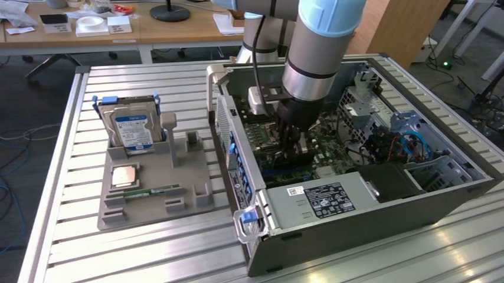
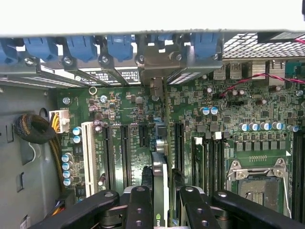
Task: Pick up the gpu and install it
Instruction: 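Insert the gpu into the slot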
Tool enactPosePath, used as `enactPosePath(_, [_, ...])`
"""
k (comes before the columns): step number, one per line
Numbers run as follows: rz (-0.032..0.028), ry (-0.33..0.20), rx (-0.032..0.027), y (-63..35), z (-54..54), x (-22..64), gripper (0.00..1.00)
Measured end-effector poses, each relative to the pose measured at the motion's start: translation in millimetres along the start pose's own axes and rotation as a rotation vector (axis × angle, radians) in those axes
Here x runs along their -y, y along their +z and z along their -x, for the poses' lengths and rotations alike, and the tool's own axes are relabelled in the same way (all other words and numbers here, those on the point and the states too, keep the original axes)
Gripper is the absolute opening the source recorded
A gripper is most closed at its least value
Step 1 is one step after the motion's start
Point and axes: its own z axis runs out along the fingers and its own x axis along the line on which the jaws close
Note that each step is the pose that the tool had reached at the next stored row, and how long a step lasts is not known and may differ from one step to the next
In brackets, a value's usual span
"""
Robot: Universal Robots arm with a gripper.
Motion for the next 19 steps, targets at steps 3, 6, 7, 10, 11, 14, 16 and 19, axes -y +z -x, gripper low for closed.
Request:
enactPosePath(3, [-0.0003,0.001,-0.0004,0.2,-0.1,-0.3,0.27])
enactPosePath(6, [-0.0005,0.001,0.0004,0.7,-0.1,-2.1,0.27])
enactPosePath(7, [-0.0005,0.001,0.0002,0.6,-0.2,-2.8,0.27])
enactPosePath(10, [-0.0002,0.001,-0.0002,0.6,-0.3,-3.2,0.27])
enactPosePath(11, [-0.0002,0.002,-0.0002,0.6,-0.3,-3.3,0.27])
enactPosePath(14, [0.0001,0.002,-0.0001,1.9,-0.4,-3.5,0.27])
enactPosePath(16, [0.0000,0.002,-0.0006,2.9,-0.4,-3.5,0.27])
enactPosePath(19, [-0.0001,0.002,-0.0003,3.1,-0.4,-3.4,0.27])
